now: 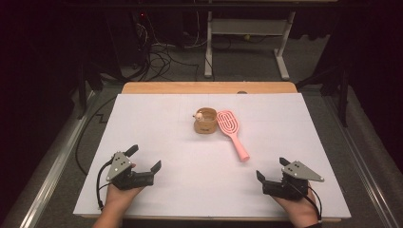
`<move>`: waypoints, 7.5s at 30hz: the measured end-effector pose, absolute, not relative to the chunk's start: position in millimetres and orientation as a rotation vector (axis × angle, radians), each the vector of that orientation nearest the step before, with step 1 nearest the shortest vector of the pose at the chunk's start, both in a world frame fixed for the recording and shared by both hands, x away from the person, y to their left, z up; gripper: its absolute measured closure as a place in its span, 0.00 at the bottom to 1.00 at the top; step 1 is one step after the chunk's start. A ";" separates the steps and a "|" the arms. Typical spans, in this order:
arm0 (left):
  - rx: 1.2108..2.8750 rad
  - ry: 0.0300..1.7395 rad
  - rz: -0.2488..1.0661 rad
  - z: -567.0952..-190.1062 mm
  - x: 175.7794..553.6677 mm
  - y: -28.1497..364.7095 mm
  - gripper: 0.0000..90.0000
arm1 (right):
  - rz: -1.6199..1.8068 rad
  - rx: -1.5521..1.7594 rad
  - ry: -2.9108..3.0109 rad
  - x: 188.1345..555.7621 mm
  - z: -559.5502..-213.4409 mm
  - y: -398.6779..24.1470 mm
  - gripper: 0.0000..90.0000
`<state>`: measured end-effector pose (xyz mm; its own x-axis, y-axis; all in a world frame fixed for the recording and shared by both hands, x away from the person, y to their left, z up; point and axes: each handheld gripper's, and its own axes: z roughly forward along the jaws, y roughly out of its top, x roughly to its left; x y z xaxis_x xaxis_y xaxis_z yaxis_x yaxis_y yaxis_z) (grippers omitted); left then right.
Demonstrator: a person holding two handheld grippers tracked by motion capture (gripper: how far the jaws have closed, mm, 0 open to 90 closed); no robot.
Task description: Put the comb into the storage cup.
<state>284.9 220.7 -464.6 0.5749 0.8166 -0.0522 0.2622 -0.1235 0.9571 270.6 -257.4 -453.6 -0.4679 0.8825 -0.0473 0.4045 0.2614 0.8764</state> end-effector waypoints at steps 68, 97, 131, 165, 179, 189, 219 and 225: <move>1.659 0.907 0.613 -463.3 286.6 223.3 0.00 | 0.891 1.320 2.123 349.8 -462.8 -181.1 0.69; 1.660 0.910 0.605 -463.9 287.8 222.0 0.00 | 0.939 1.251 2.155 275.8 -463.6 -230.0 0.69; 1.657 0.912 0.599 -464.8 288.5 222.1 0.00 | 1.032 1.269 2.147 276.4 -430.7 -237.8 0.00; 1.645 0.911 0.594 -464.7 289.6 226.1 0.00 | 0.866 1.355 2.227 373.4 -429.4 -181.3 0.00; 1.635 0.911 0.594 -464.3 289.9 227.9 0.00 | 0.803 1.414 2.264 384.0 -438.4 -174.3 0.16; 1.635 0.912 0.595 -464.4 290.0 227.8 0.00 | 0.762 1.428 2.272 385.6 -442.0 -174.1 0.20; 1.634 0.919 0.598 -464.8 290.6 229.4 0.00 | 0.719 1.438 2.274 387.1 -445.1 -174.2 0.22; 1.634 0.922 0.597 -465.1 290.8 229.8 0.00 | 0.719 1.434 2.269 386.6 -445.6 -173.8 0.22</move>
<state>290.8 229.8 -465.1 0.5681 0.8188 -0.0828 0.2603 -0.0833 0.9619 386.6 -173.8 -445.6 -0.4194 0.9073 -0.0312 0.7237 0.3549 0.5918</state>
